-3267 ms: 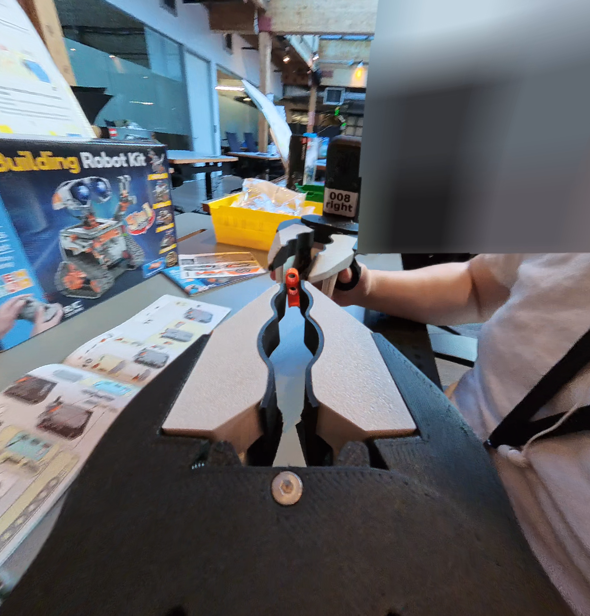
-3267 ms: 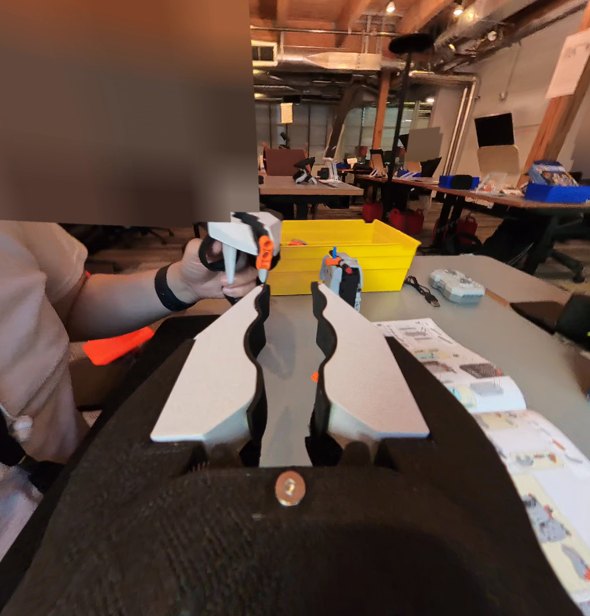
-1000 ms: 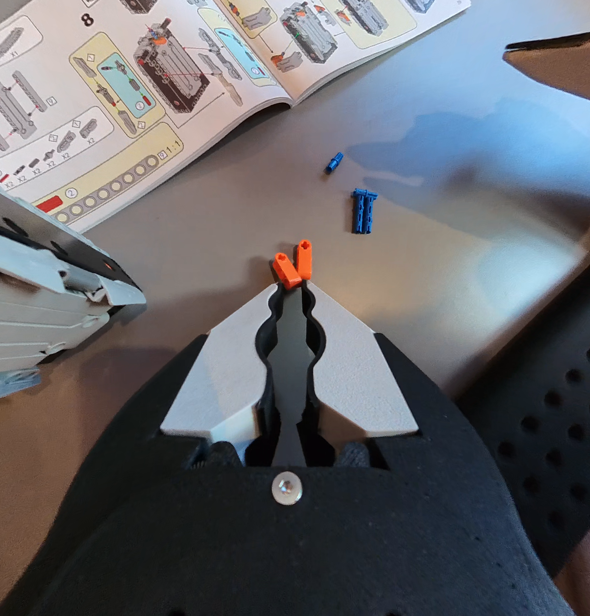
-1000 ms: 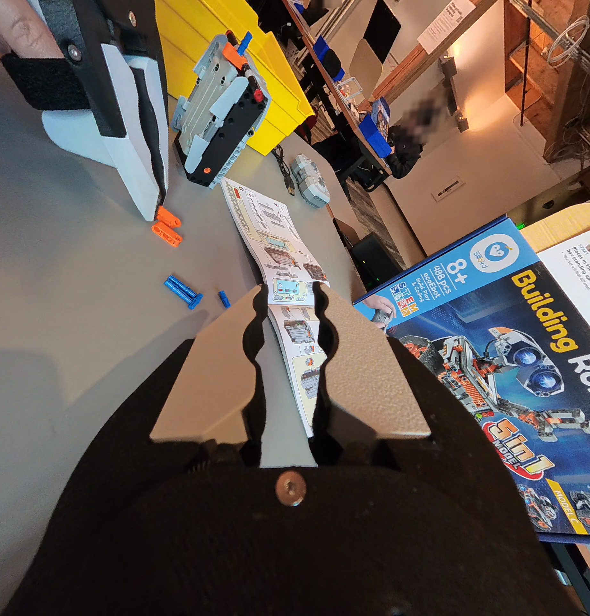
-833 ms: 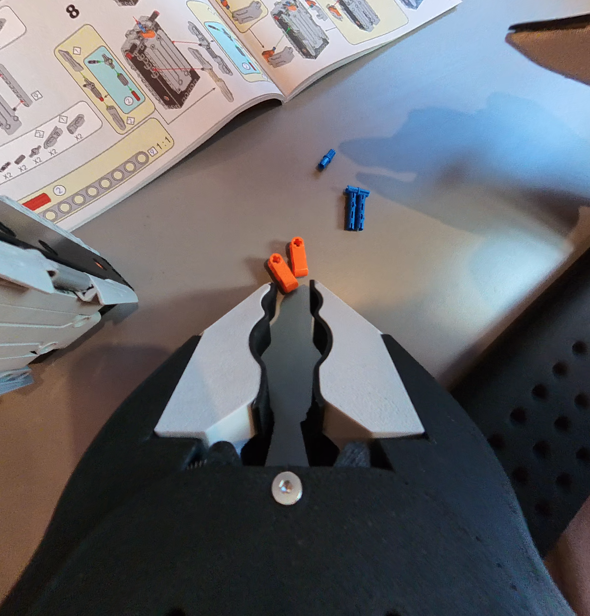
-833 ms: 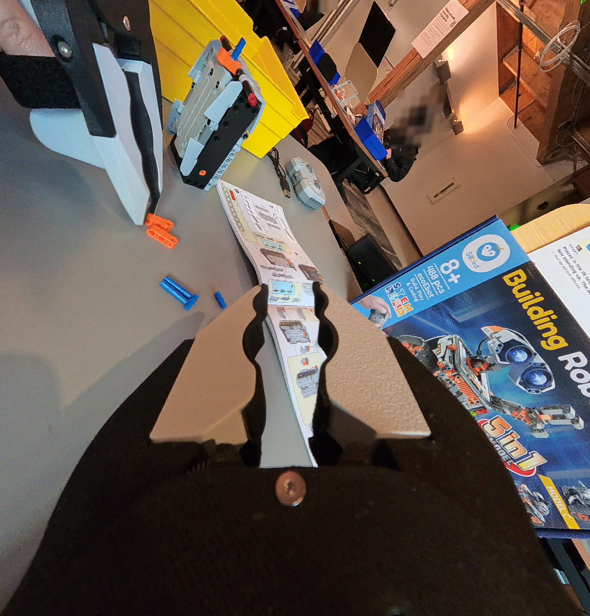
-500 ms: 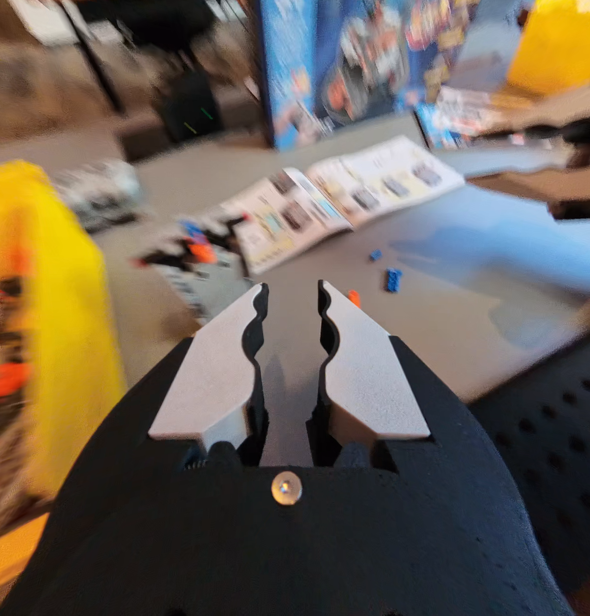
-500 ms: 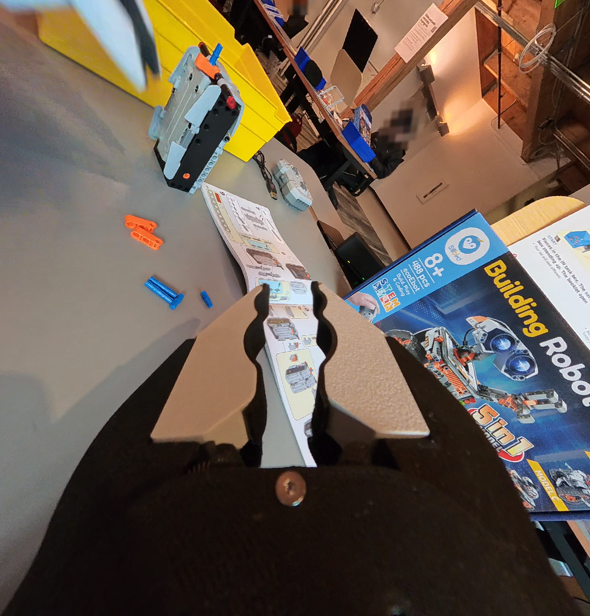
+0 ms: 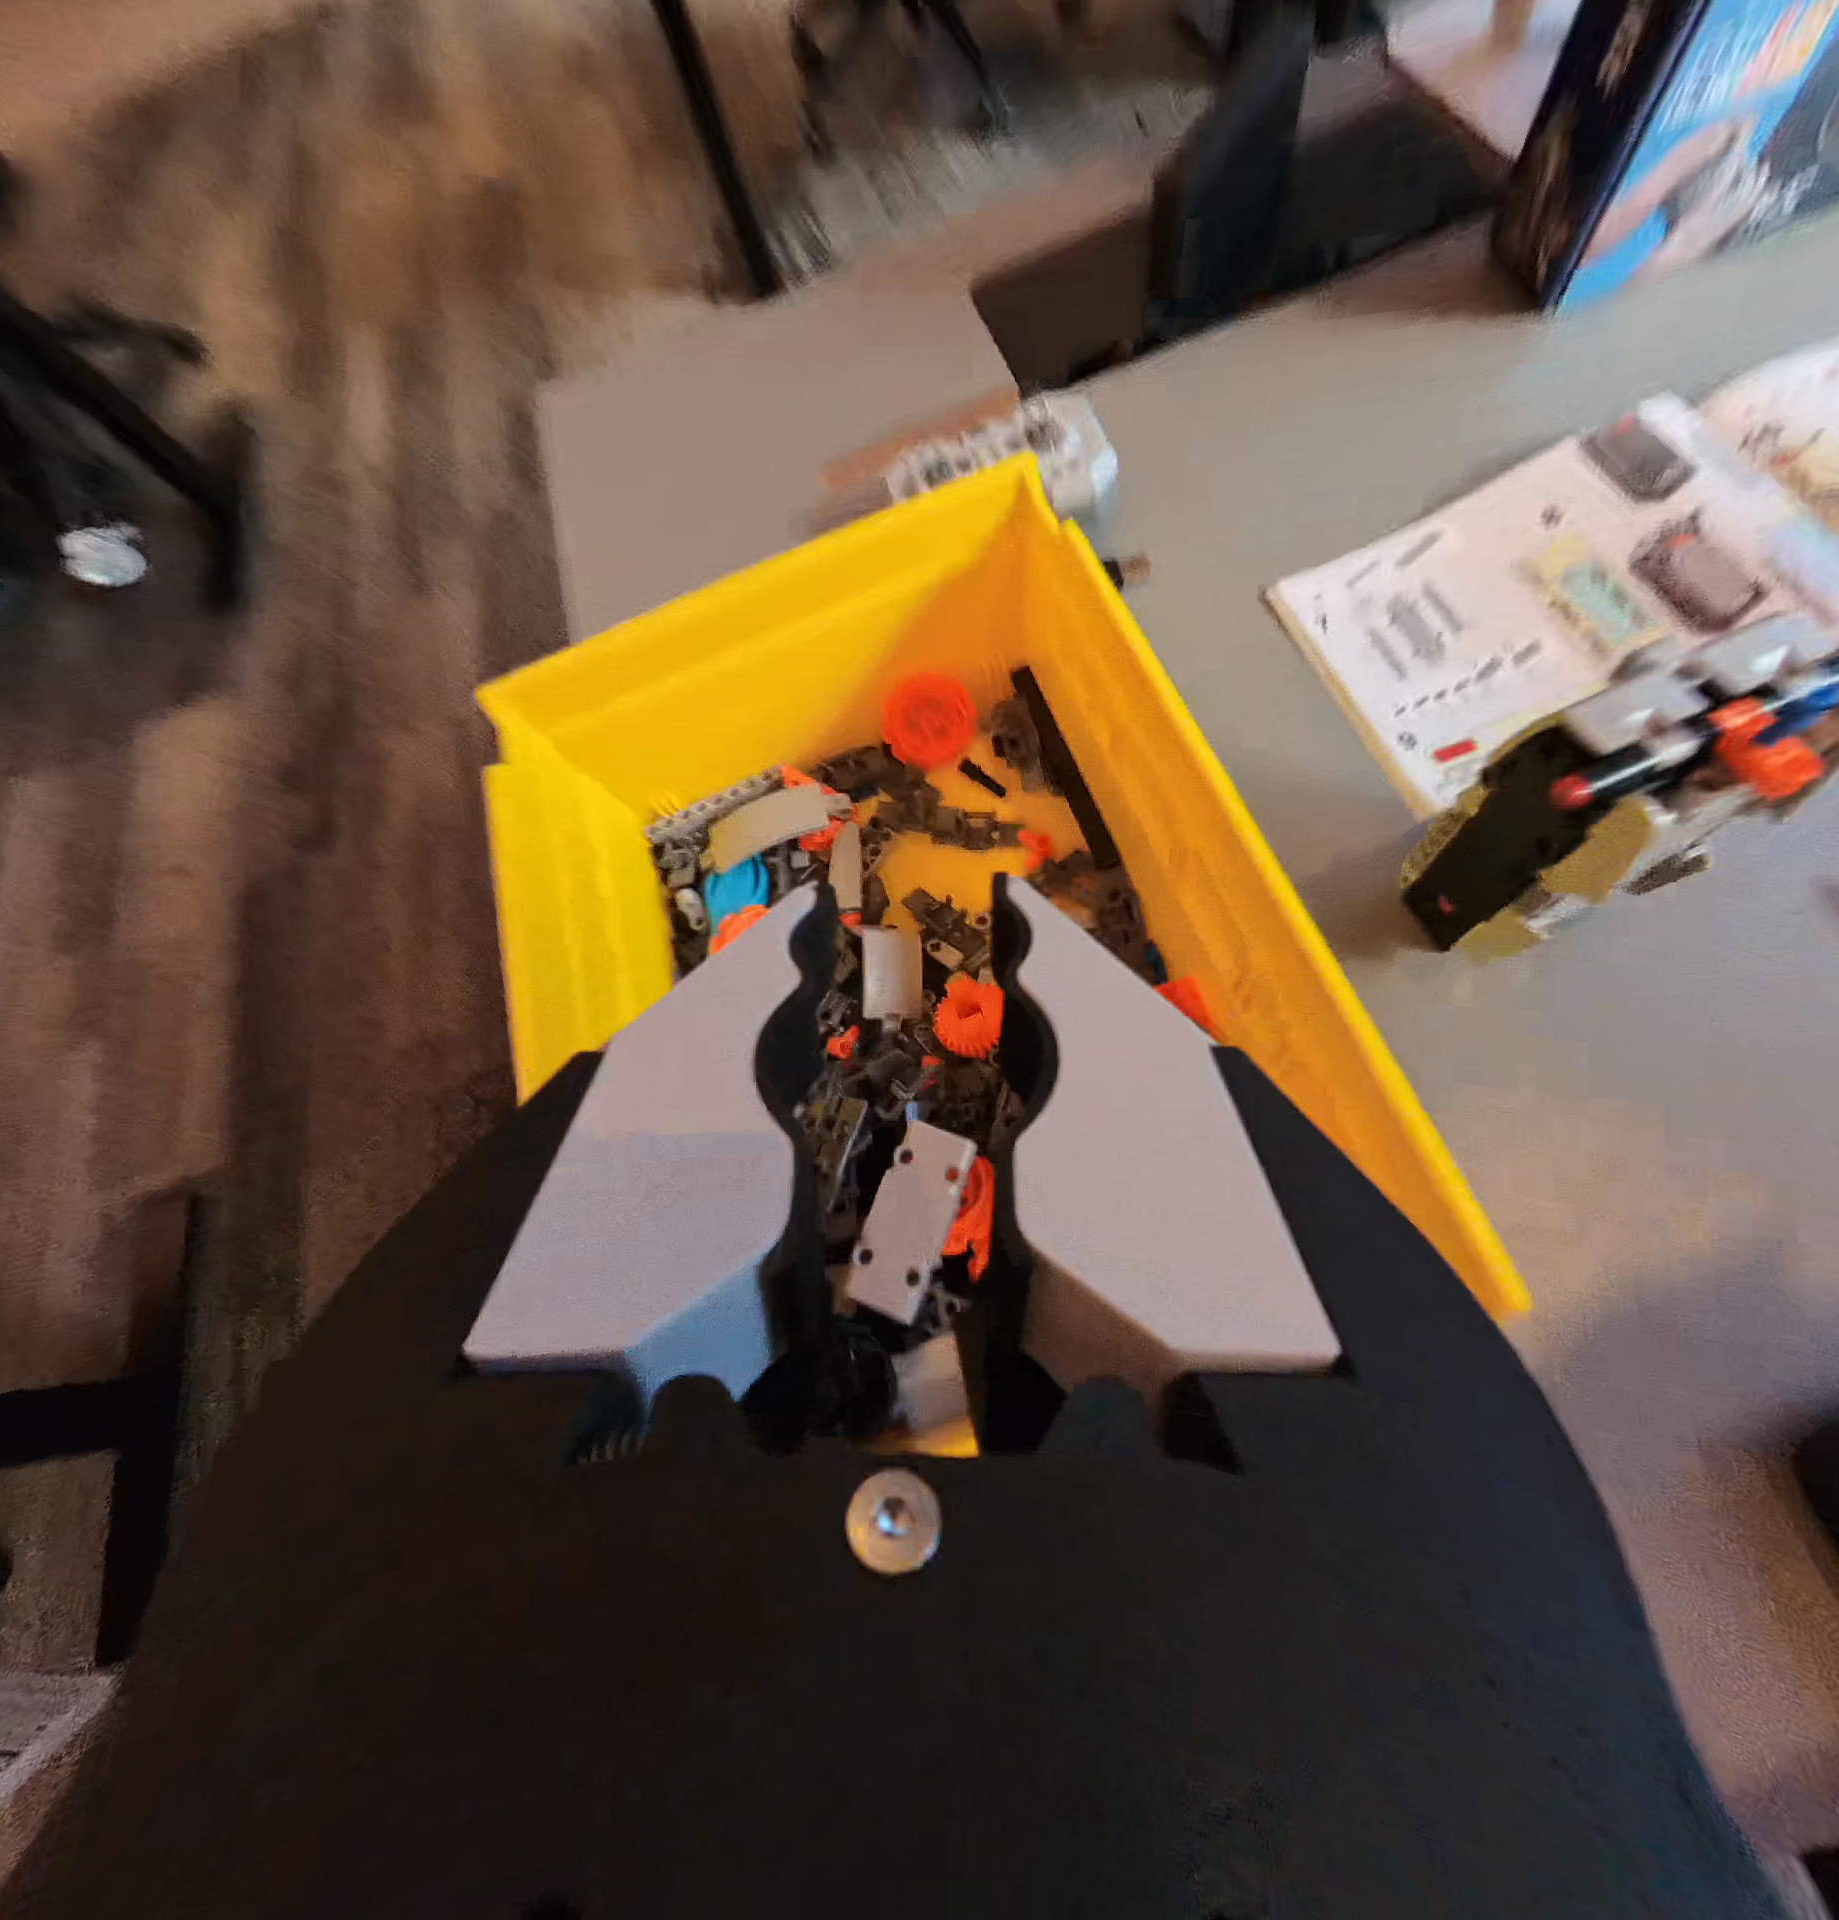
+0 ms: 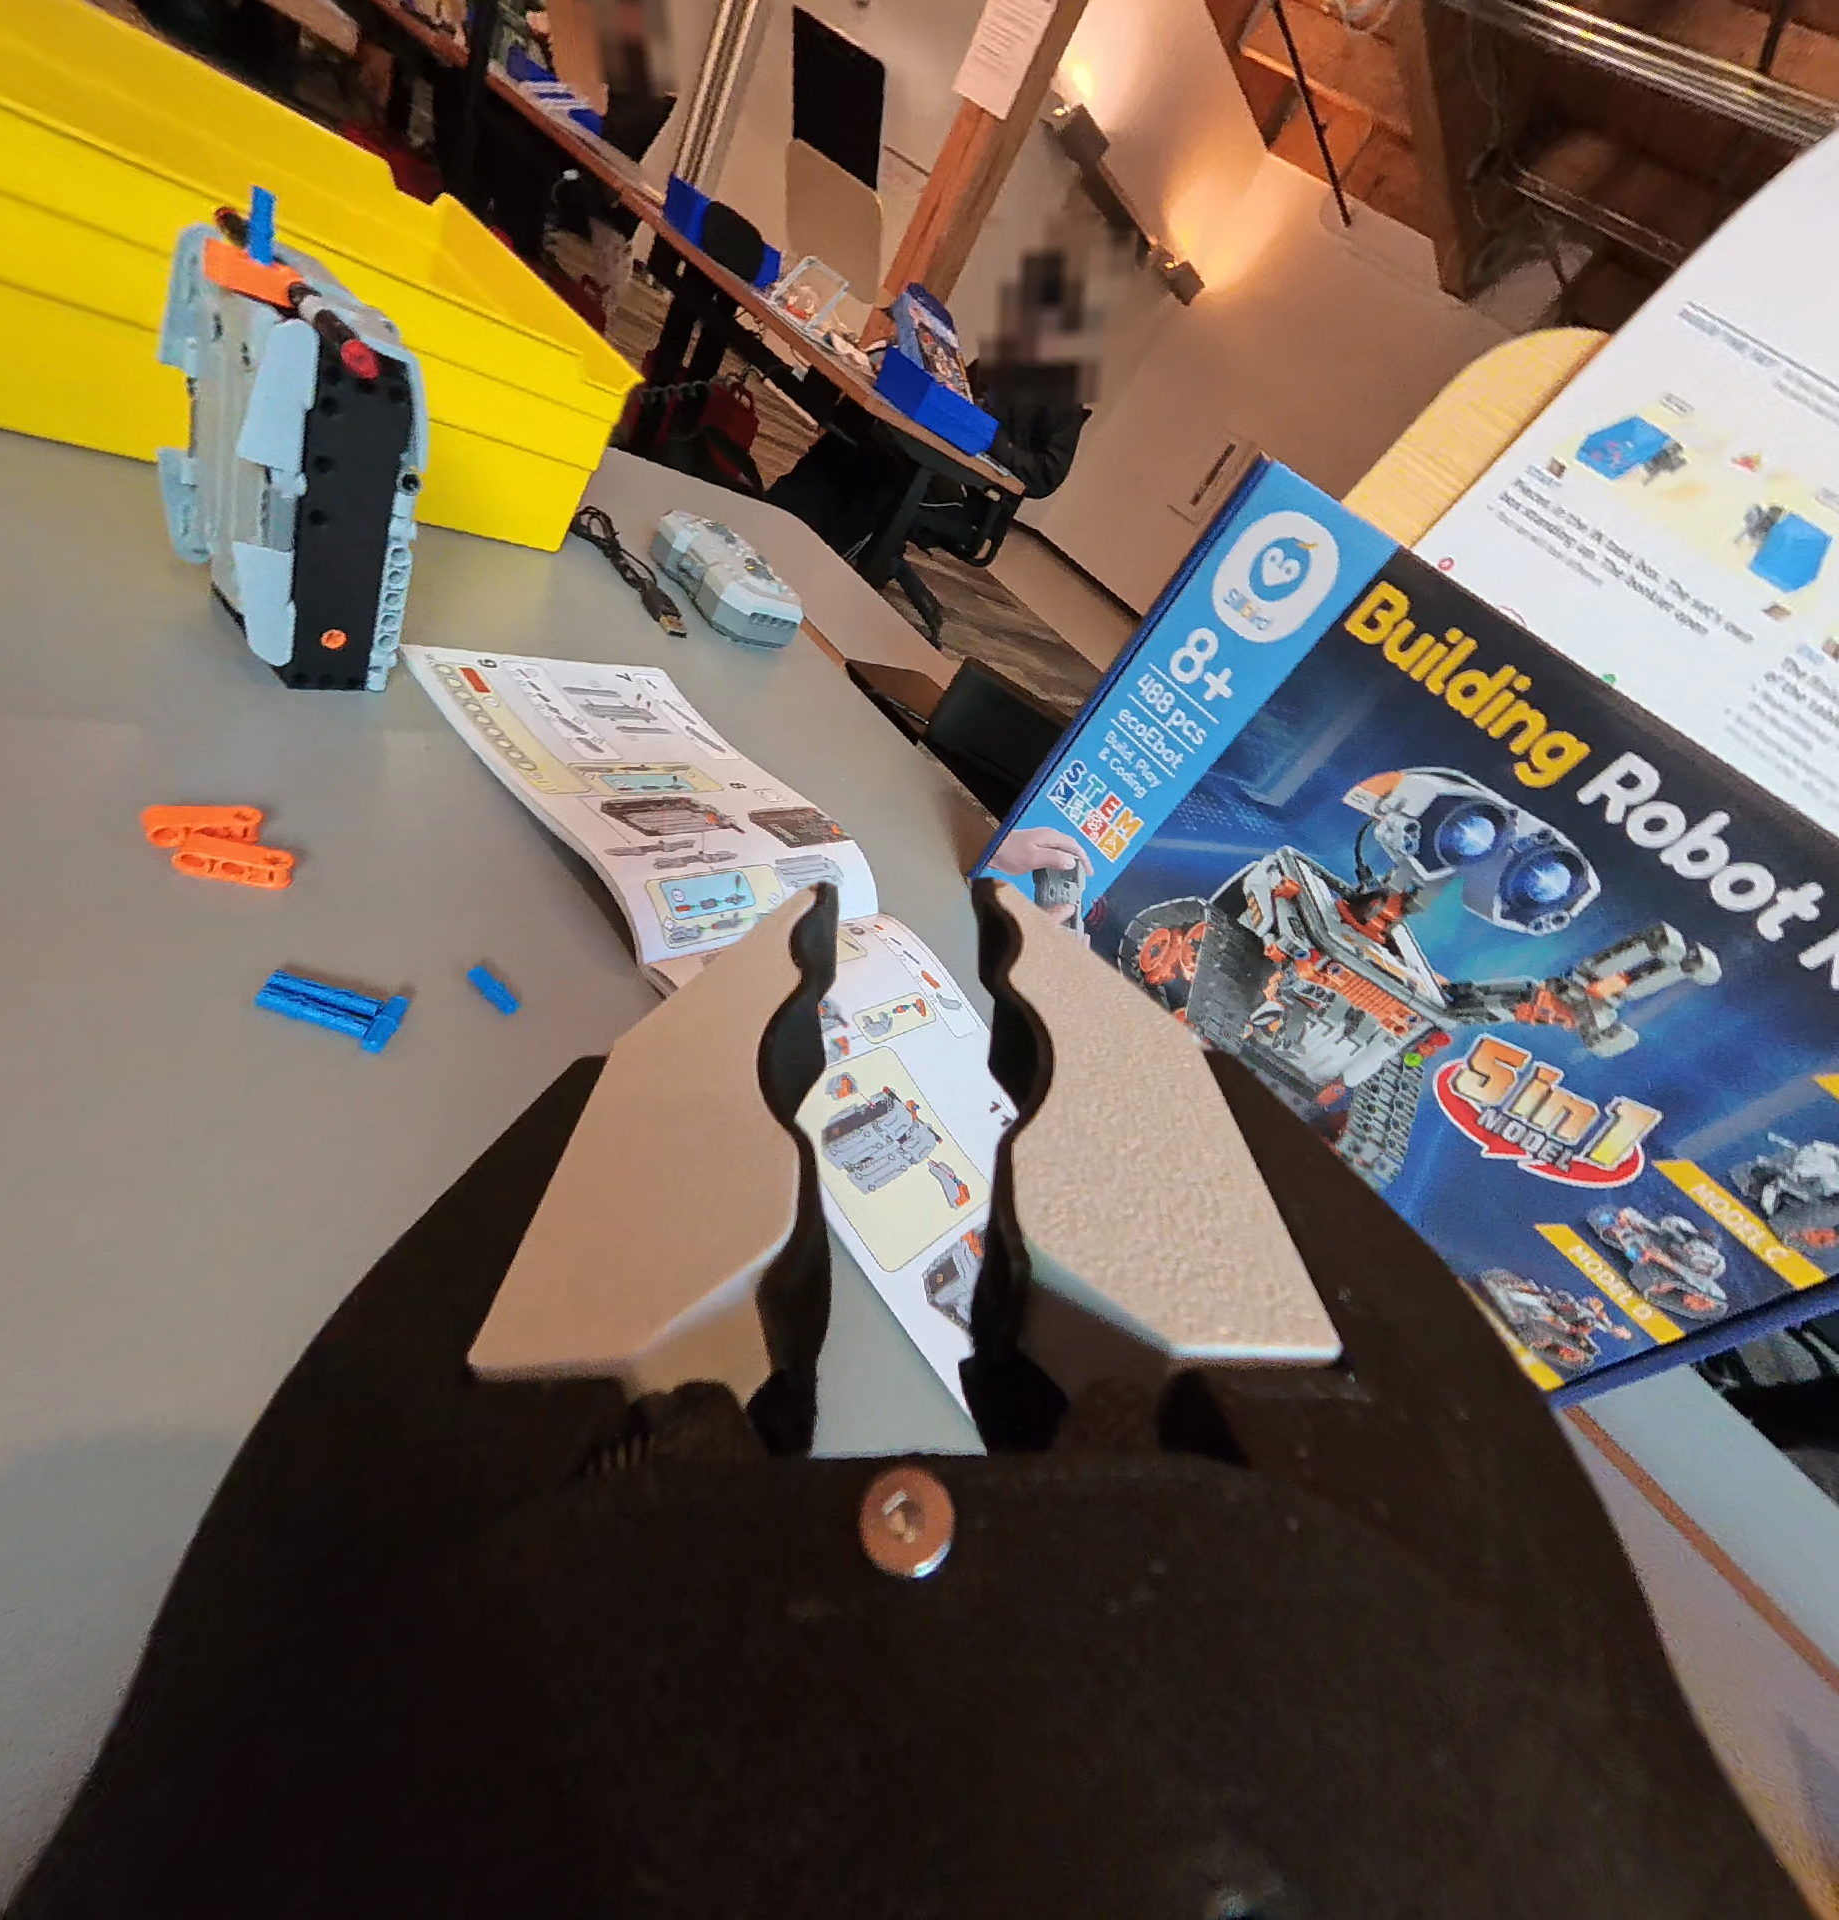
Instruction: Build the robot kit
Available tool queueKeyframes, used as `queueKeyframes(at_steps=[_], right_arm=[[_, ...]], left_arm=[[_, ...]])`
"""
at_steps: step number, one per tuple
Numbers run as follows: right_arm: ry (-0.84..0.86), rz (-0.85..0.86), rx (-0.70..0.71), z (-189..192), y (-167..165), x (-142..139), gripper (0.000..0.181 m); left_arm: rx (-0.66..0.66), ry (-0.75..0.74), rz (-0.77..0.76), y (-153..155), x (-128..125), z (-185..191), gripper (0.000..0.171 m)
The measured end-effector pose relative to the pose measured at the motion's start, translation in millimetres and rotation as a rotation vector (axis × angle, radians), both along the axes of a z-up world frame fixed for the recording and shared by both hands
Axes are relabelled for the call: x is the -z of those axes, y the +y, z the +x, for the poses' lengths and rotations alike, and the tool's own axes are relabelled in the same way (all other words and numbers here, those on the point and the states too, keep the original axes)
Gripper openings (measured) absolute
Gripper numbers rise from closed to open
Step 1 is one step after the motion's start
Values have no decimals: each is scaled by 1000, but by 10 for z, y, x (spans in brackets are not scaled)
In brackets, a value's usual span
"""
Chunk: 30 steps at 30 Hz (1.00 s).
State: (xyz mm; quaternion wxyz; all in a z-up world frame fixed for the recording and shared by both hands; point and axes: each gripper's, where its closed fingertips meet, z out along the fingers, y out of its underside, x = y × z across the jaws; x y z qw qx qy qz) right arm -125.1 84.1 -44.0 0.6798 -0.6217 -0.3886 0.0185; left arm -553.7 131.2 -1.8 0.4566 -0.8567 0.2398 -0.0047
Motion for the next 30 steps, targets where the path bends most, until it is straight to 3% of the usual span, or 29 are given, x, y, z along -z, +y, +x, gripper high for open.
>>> queueKeyframes(at_steps=[2, 4, 8, 16, 30], right_arm=[[7, -3, 23, 59, 32, 11, 26], [-2, -6, 38, 101, 50, 40, 26], [-19, -8, 48, 128, 54, 73, 25], [-39, -20, 36, 118, 54, 108, 25], [-62, -25, 16, 85, 30, 127, 24]], left_arm=[[72, 6, -110, 207, 321, 51, 19], [114, 36, -284, 301, 713, 65, 30], [65, 124, -425, 475, 1143, -71, 24], [27, 191, -492, 488, 1370, -209, 32], [22, 307, -510, 485, 1512, -230, 19]])
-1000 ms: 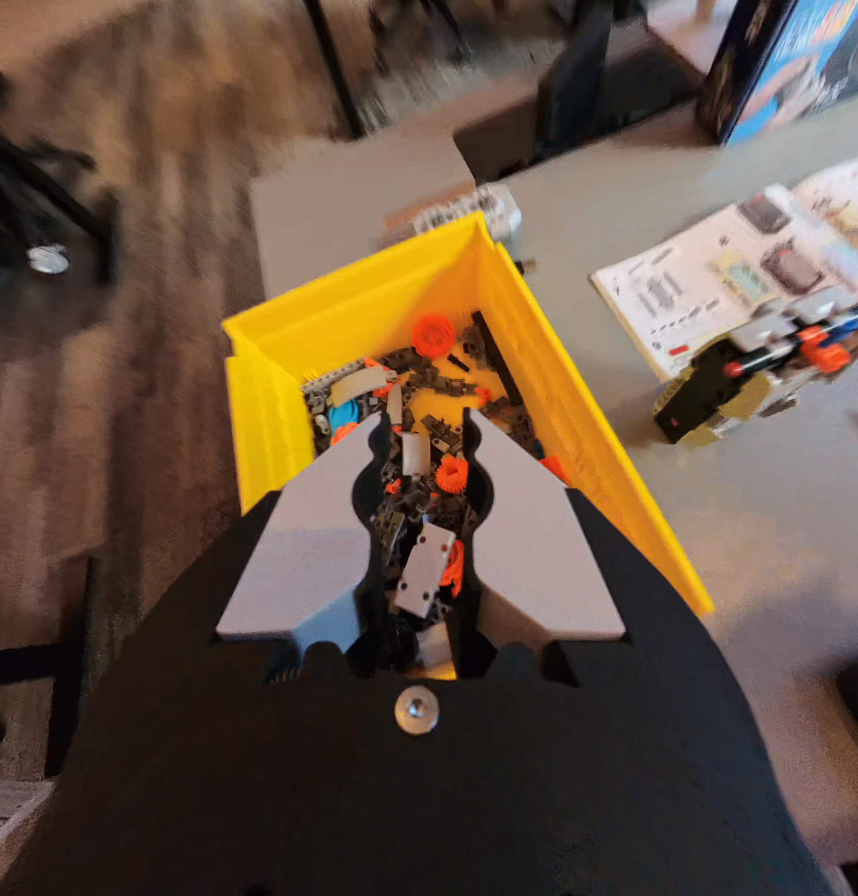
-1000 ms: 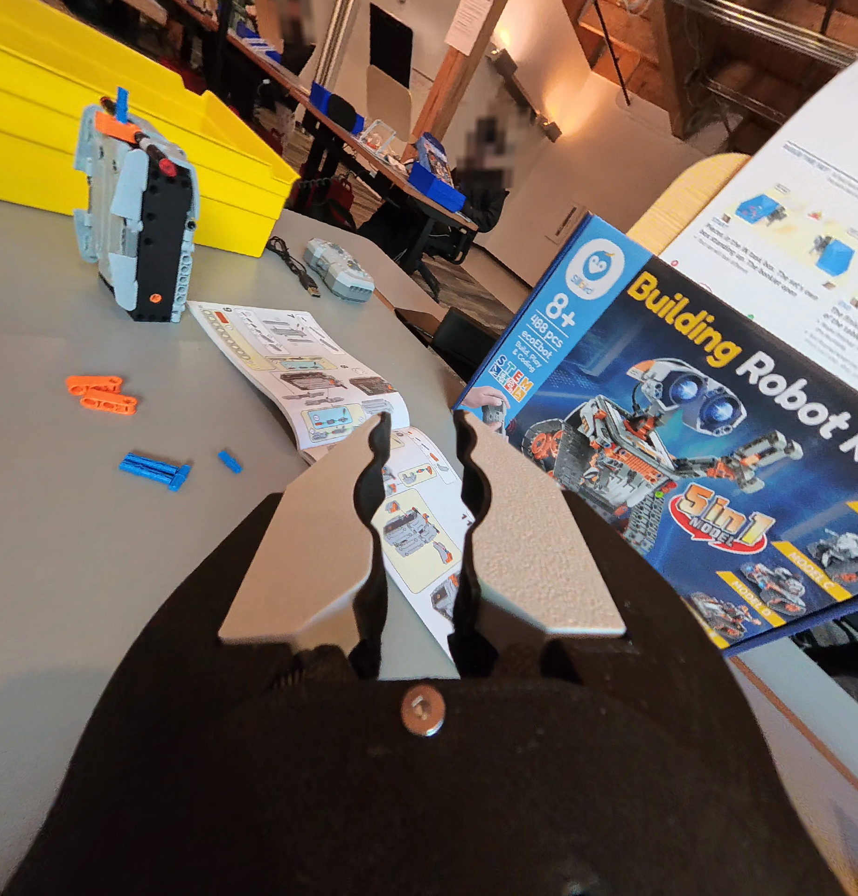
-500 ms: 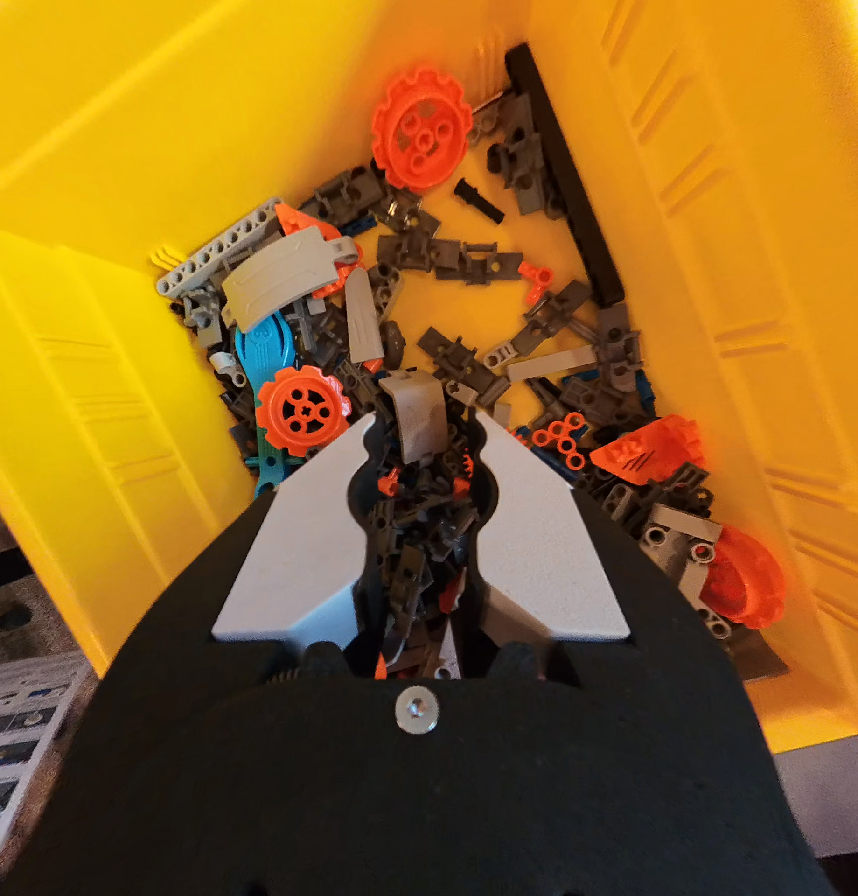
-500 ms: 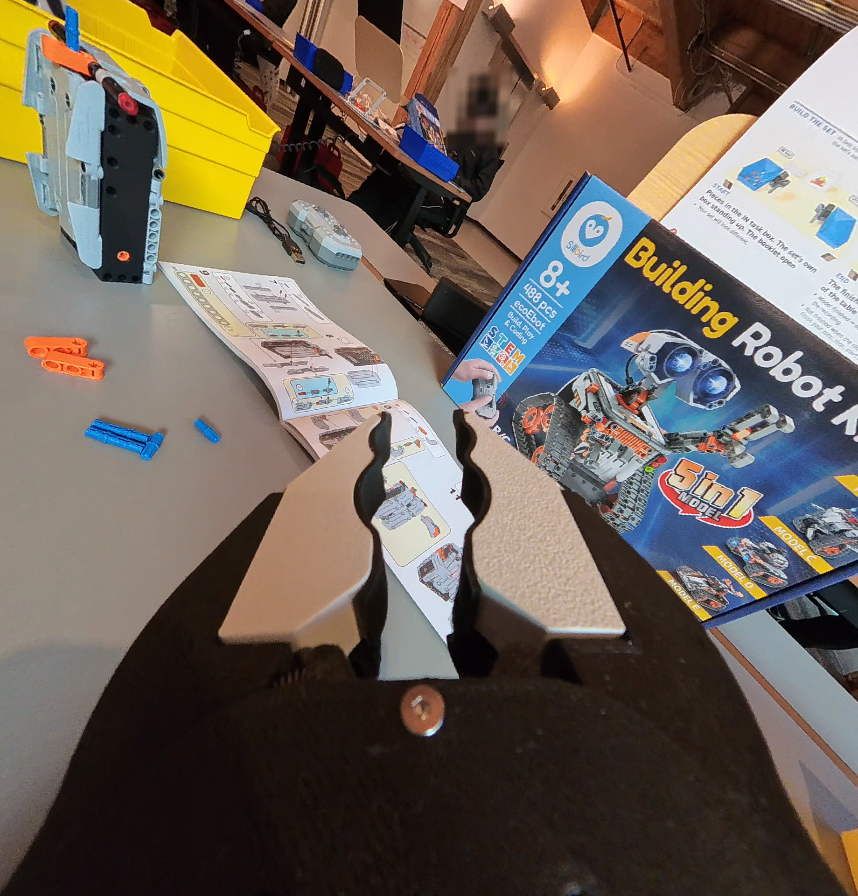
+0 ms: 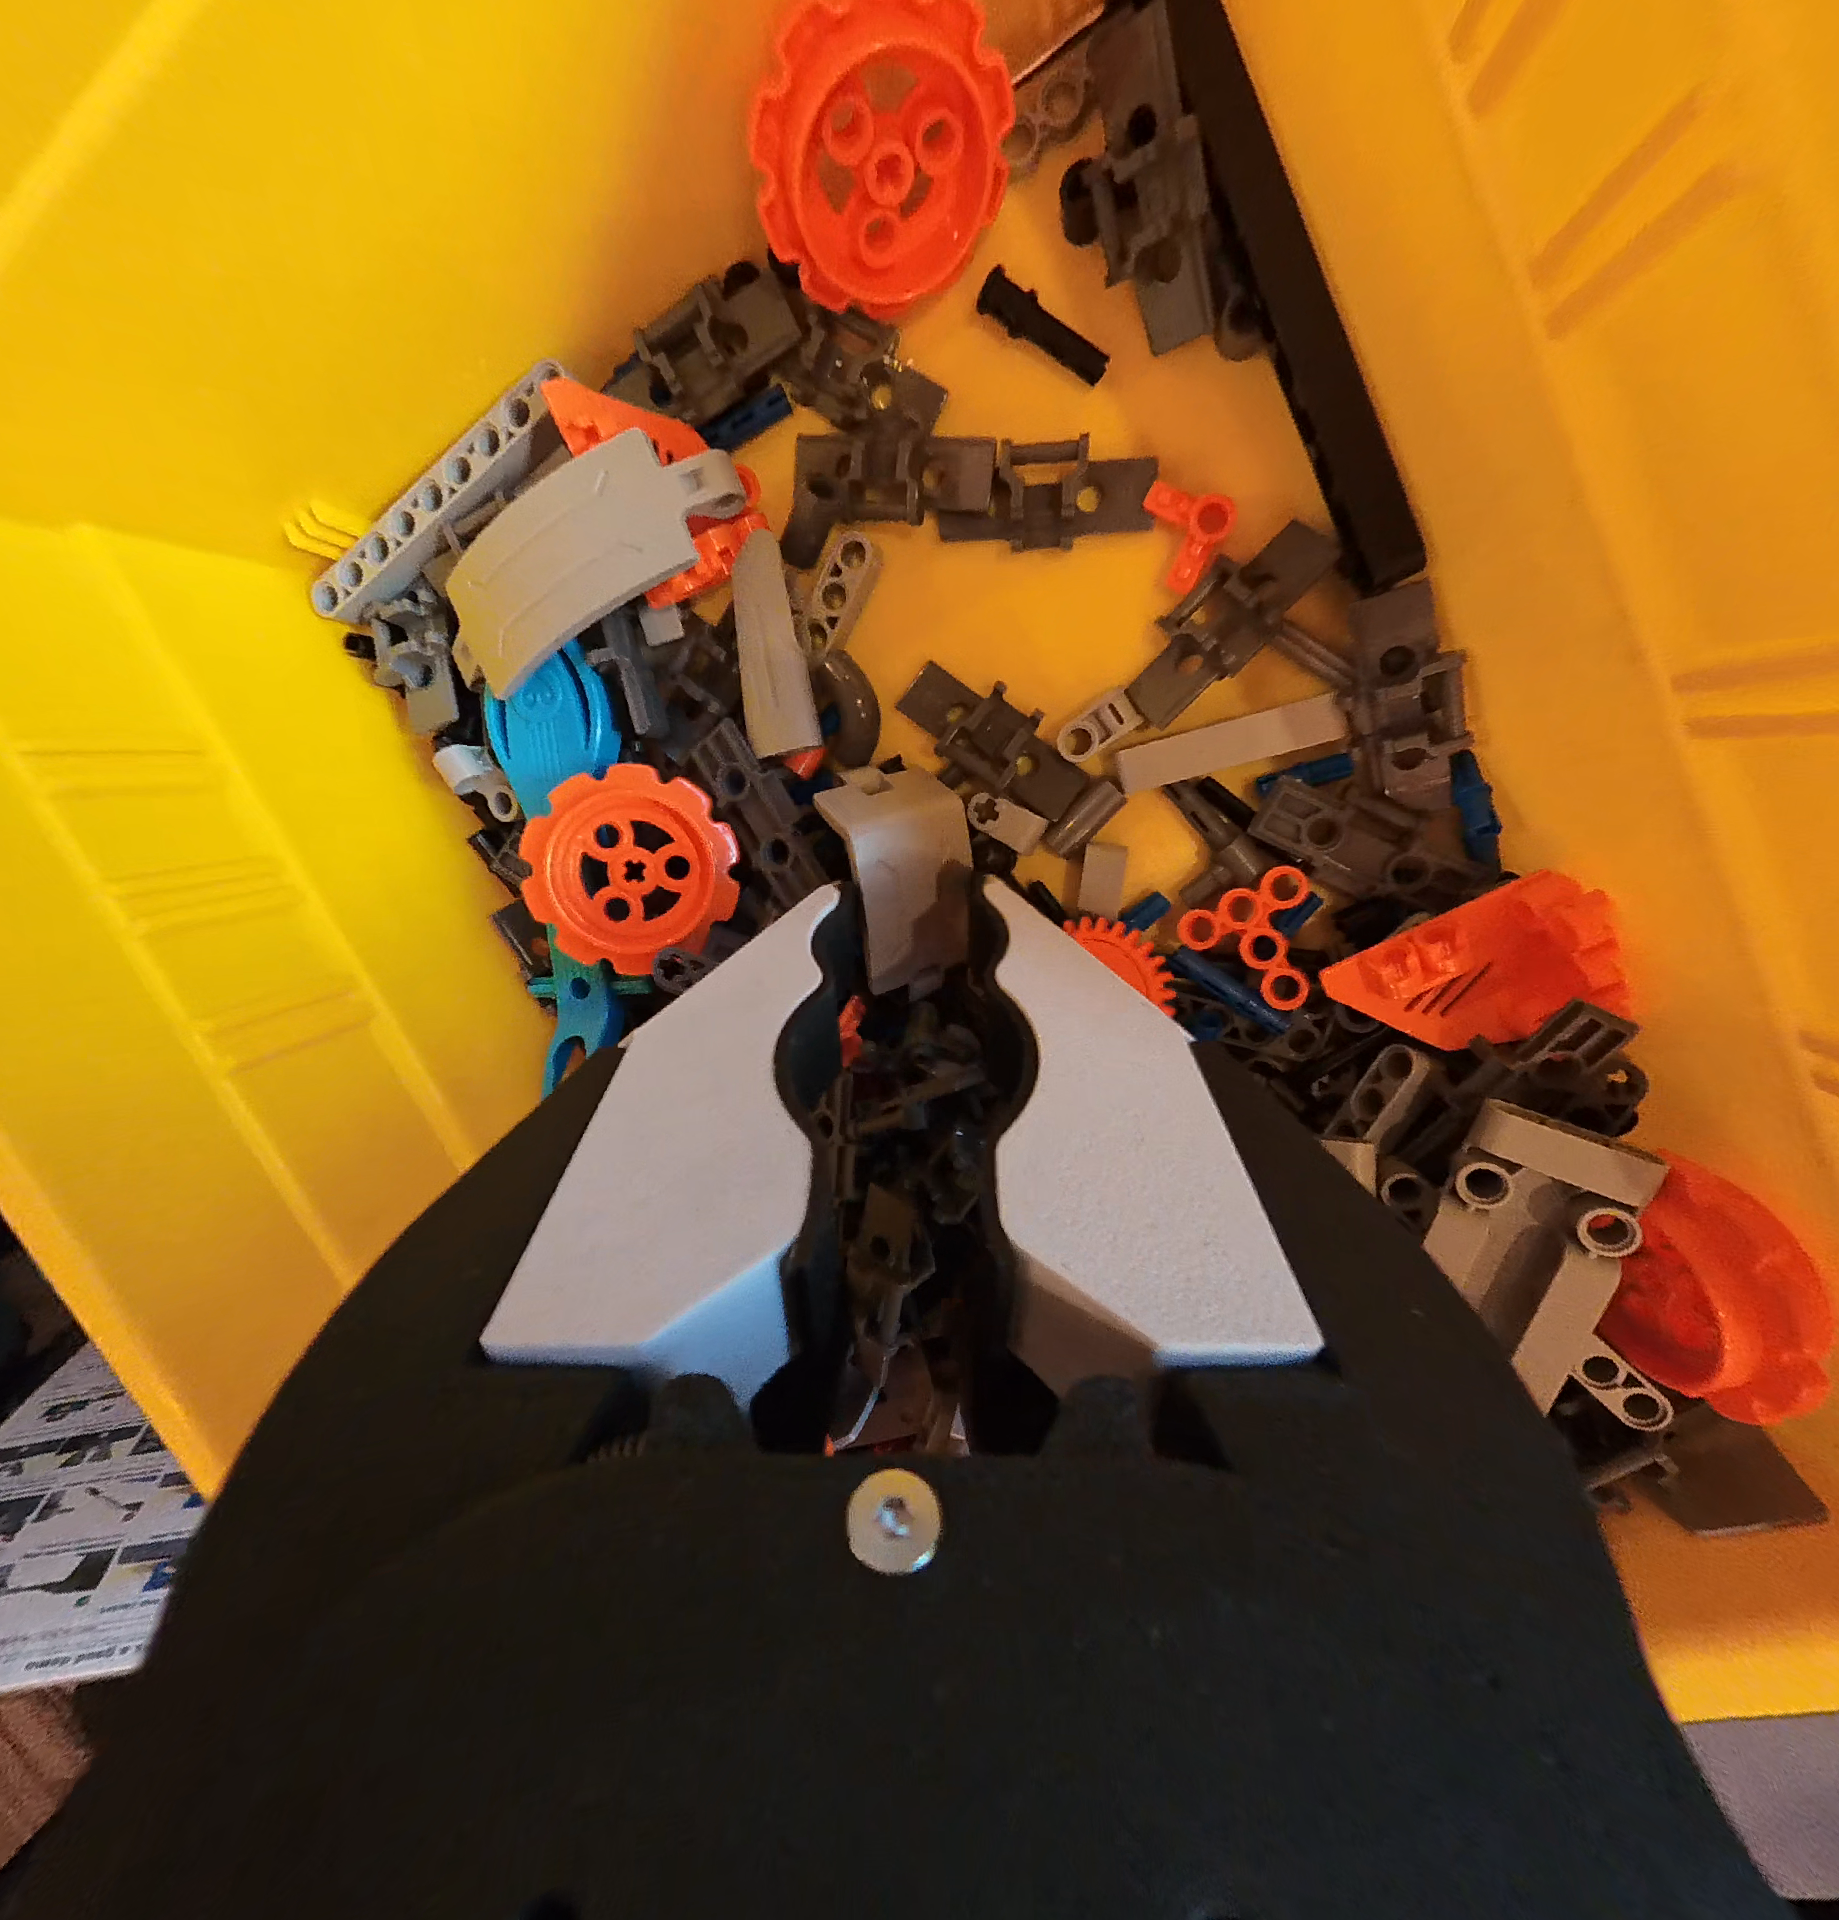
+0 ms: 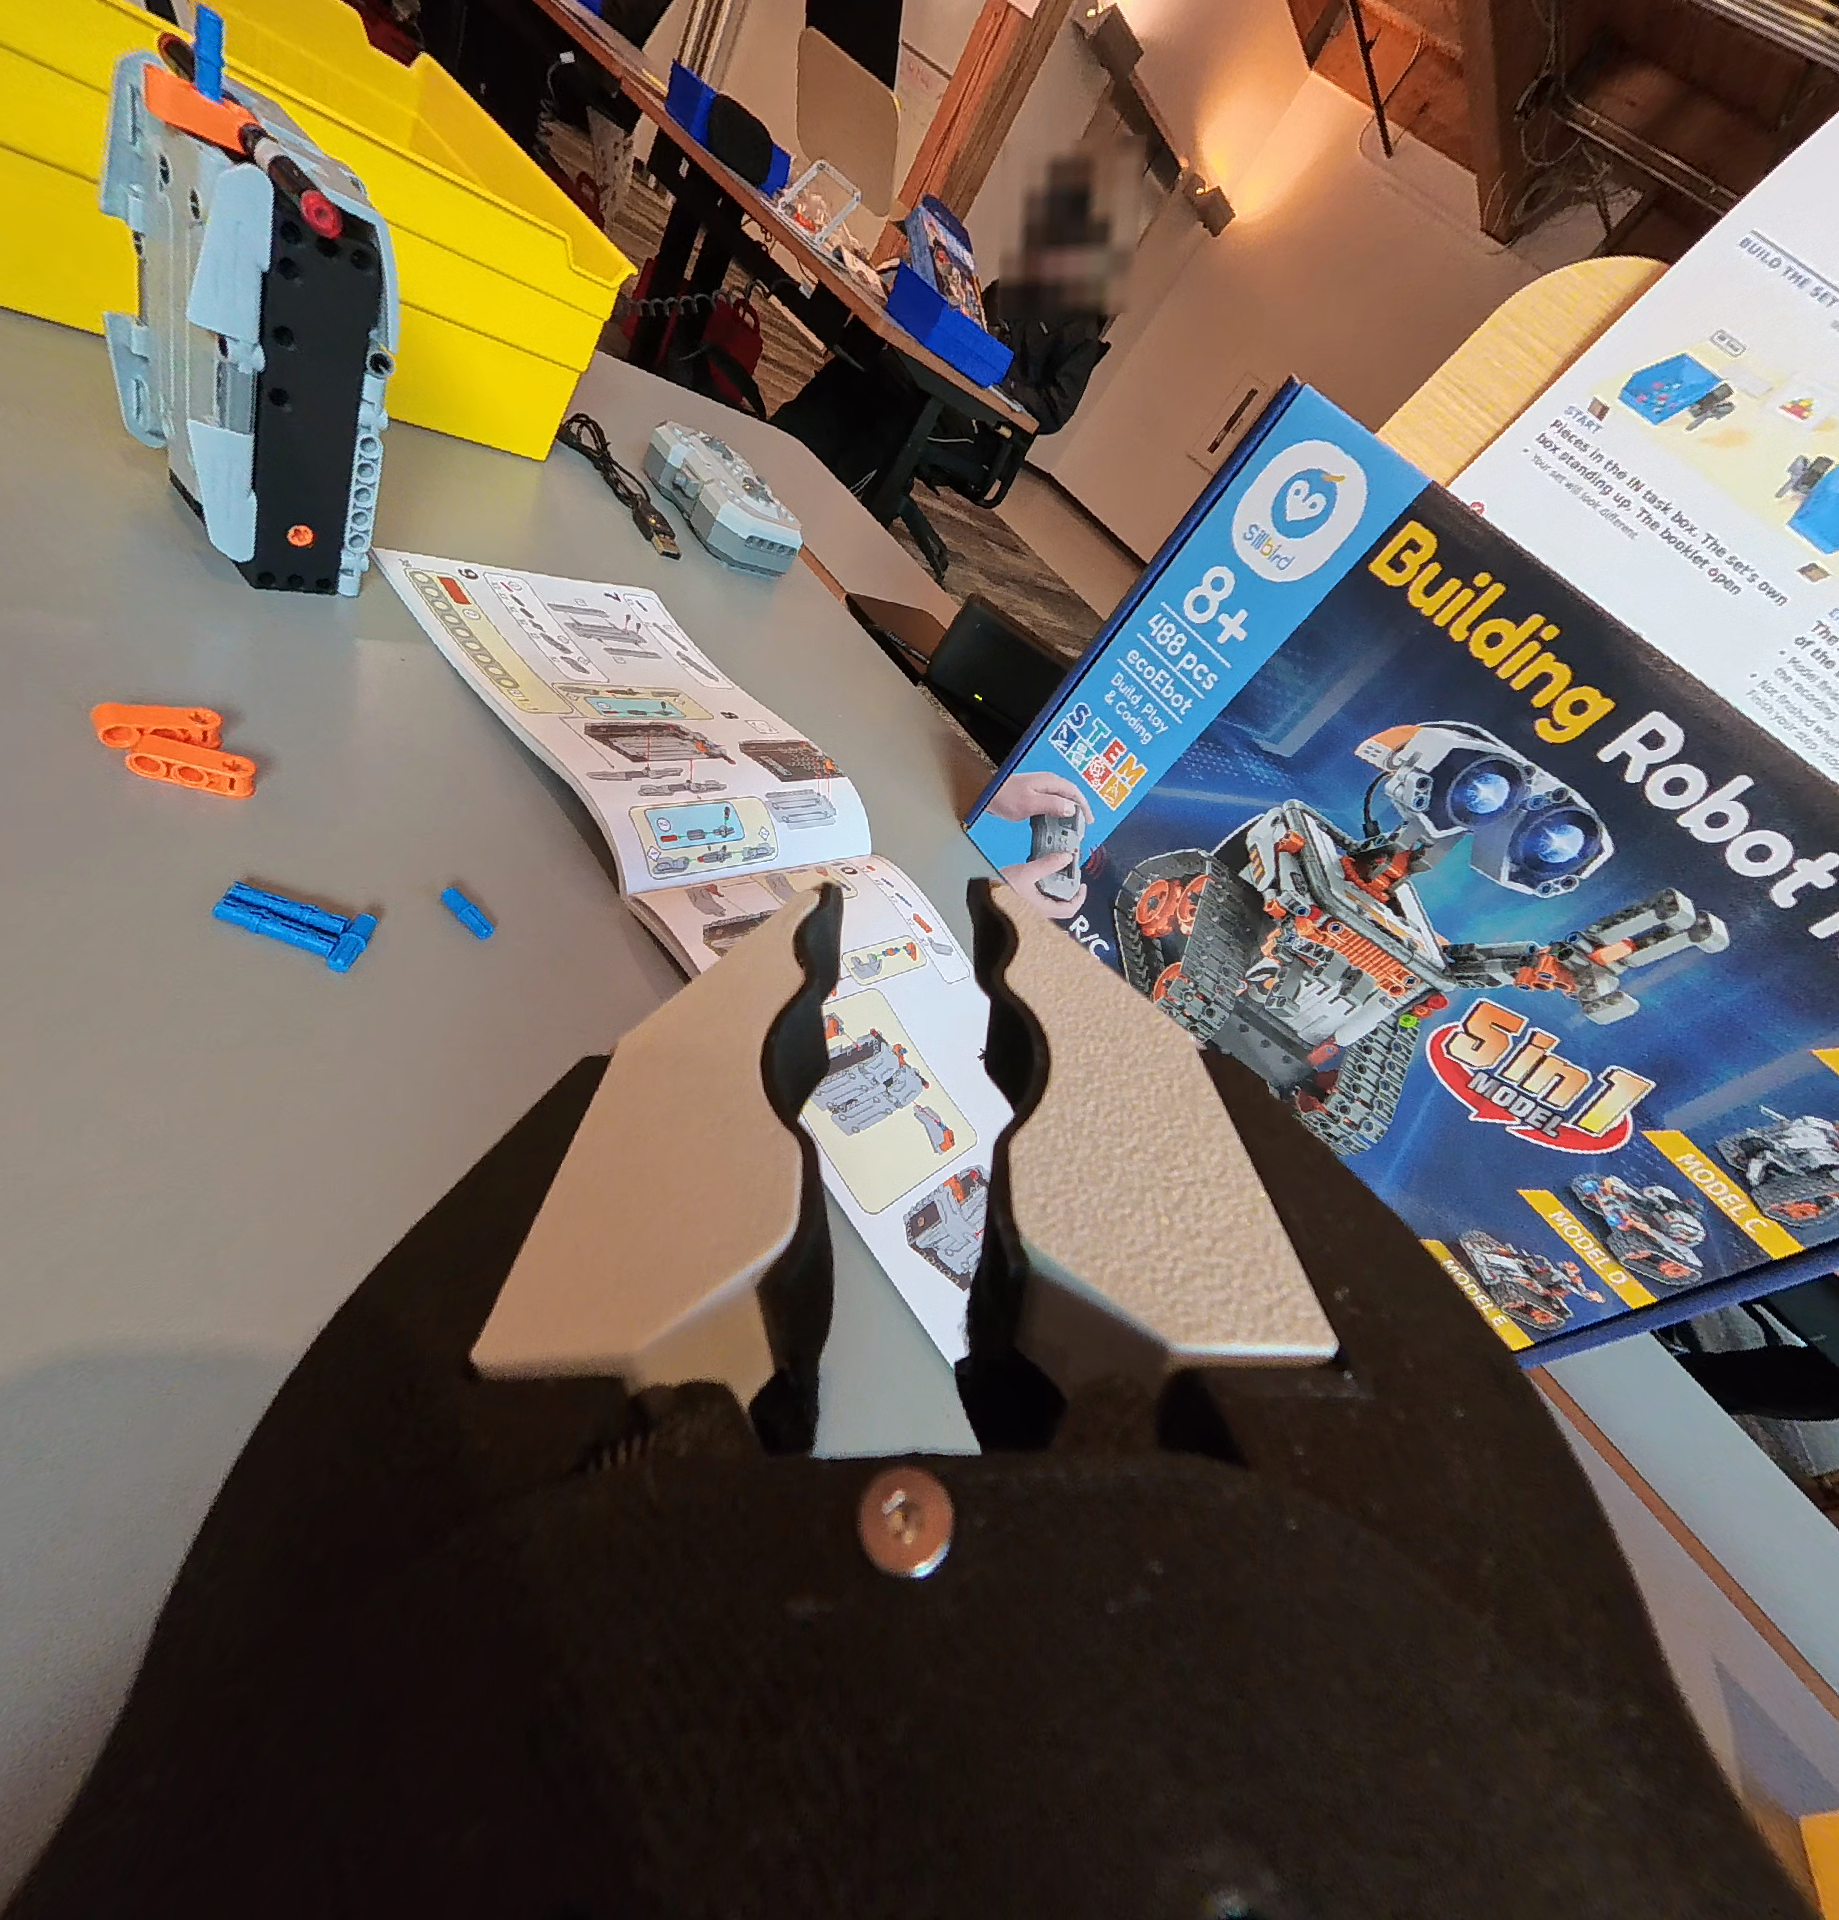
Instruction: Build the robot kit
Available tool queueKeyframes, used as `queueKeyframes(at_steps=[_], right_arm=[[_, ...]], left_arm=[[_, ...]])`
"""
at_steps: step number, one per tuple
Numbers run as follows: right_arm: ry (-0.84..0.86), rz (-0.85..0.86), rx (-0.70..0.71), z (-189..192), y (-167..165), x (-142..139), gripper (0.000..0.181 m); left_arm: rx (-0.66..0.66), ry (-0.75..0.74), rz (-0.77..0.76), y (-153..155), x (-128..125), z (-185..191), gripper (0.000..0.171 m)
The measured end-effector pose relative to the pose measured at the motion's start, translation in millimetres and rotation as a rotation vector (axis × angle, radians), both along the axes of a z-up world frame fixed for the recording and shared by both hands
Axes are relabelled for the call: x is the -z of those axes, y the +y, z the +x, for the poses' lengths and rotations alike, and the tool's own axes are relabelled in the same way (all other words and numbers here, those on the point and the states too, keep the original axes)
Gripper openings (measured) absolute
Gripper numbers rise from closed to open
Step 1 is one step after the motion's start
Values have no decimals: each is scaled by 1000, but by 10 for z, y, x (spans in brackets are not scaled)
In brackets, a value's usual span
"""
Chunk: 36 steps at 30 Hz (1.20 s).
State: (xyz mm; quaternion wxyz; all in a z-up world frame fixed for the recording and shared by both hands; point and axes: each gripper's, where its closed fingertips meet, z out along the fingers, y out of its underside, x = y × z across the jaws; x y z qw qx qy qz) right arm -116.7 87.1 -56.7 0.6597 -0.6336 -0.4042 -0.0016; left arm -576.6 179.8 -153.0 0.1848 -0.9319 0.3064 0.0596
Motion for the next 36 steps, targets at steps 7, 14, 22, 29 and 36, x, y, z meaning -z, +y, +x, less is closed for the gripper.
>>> queueKeyframes(at_steps=[7, 14, 22, 29, 36], right_arm=[[-1, 4, -15, -28, -19, -11, 23], [-13, 3, -22, -44, -27, 3, 23], [-26, -6, -37, -94, -34, 45, 23], [-43, 23, -36, -85, -51, -5, 24], [-116, 60, -241, -363, -338, 9, 30]], left_arm=[[9, -30, 45, -23, -145, -6, 0], [80, -48, 243, -1, -501, 65, 1], [310, 380, 820, -247, -1553, 538, 1], [566, 440, 936, -863, -1736, 1750, 0], [853, 352, 890, -1265, -1395, 2977, 1]])
